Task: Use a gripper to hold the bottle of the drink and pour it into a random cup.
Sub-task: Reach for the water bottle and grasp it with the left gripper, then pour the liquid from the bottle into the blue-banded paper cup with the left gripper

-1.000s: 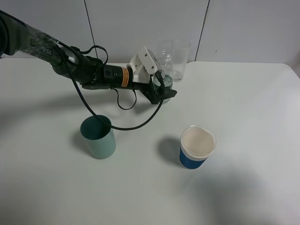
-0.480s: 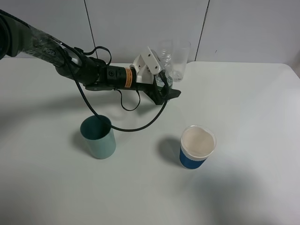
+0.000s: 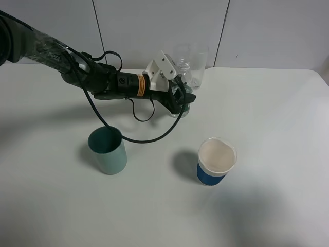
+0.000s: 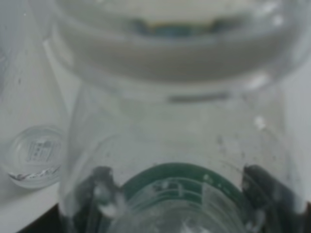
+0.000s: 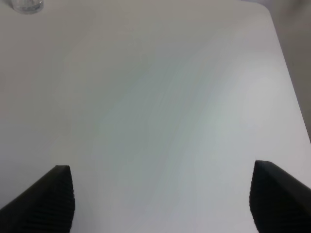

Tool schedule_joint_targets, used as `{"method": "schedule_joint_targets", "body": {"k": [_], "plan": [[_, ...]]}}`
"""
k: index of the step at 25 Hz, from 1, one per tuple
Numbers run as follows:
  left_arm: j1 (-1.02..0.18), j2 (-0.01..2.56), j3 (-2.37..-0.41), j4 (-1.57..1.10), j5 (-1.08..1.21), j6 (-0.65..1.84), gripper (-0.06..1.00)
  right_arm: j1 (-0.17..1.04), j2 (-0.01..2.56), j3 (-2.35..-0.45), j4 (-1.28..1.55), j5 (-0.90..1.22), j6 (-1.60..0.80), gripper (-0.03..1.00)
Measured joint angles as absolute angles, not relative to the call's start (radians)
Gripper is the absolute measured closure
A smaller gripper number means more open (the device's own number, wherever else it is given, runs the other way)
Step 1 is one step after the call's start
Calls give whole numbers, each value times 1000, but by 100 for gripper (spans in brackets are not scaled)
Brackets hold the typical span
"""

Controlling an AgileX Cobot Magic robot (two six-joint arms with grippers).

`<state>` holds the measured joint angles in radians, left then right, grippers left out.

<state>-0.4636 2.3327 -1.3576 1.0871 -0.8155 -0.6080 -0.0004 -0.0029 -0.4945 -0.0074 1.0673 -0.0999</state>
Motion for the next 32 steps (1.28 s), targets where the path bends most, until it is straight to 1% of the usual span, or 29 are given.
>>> {"method": "schedule_joint_targets", "body": {"k": [10,24,26,29,30,32], "plan": [[-464,2324,-1358,1093,-798,-616,40,0,-3,-494,-7,1067,-100,23],[-464,2127,-1347,1086,-603,-700,40,0,-3,-494,-7,1067,-100,23],[-464,2083,-1318,1029,-578,-673,40,0,-3,-494,-7,1067,-100,23],[-469,2010,-1244,905,-519,-553,40,0,-3,-494,-7,1067,-100,23],[-469,2010,-1244,905,-519,-553,40,0,-3,-494,-7,1067,-100,23],[-480,1961,-1180,800,-466,-431,40,0,-3,-494,-7,1067,-100,23]]}}
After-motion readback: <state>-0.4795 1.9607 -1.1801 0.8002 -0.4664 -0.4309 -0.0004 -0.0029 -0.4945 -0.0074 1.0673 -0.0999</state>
